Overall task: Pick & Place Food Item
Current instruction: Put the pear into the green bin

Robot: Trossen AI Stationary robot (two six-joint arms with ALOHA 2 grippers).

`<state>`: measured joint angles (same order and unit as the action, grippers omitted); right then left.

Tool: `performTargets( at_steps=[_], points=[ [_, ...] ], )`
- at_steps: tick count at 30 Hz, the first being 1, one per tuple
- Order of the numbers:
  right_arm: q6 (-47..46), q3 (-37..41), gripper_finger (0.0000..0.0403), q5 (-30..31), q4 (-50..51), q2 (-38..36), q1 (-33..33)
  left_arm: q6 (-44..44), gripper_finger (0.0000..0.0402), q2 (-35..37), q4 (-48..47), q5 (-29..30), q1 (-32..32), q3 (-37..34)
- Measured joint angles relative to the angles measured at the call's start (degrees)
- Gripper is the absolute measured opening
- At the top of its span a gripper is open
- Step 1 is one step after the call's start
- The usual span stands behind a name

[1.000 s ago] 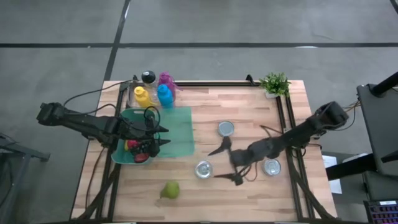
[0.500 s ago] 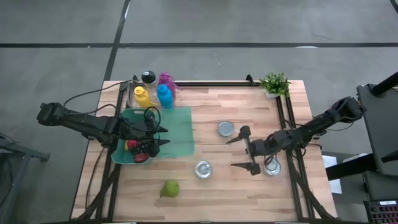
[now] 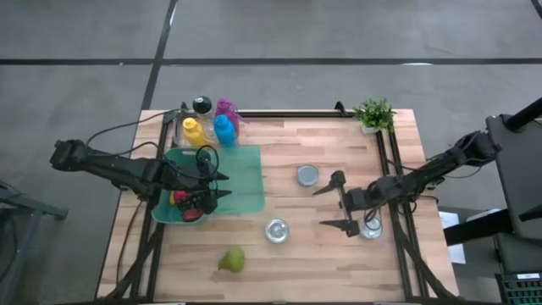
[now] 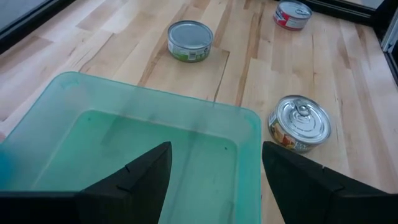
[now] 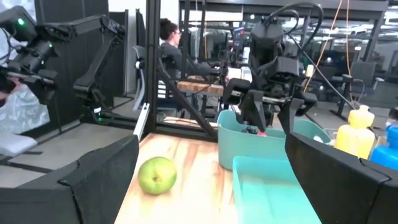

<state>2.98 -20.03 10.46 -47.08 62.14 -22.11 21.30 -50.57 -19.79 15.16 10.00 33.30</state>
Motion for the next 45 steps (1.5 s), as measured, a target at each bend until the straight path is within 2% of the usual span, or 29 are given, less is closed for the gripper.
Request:
performTargets(
  at_steps=[22,26,31,45],
  points=[
    [0.25,-6.87,0.0400,0.02,0.24,6.74,0.00,2.37,0.0254,0.00,0.08,-0.11,0.00,0.00],
    [4.34,-8.68,0.0400,0.11,0.31,7.83,0.07,2.75,0.0254,0.00,0.01,-0.13,0.00,0.00],
    [4.50,-10.24,0.0400,0.13,1.72,8.49,0.07,2.77,0.0255,0.00,-0.16,-0.13,0.00,0.00],
    [1.49,-10.14,0.0400,0.12,3.62,8.49,0.00,2.78,0.0255,0.00,-0.27,-0.15,0.00,0.00]
  ],
)
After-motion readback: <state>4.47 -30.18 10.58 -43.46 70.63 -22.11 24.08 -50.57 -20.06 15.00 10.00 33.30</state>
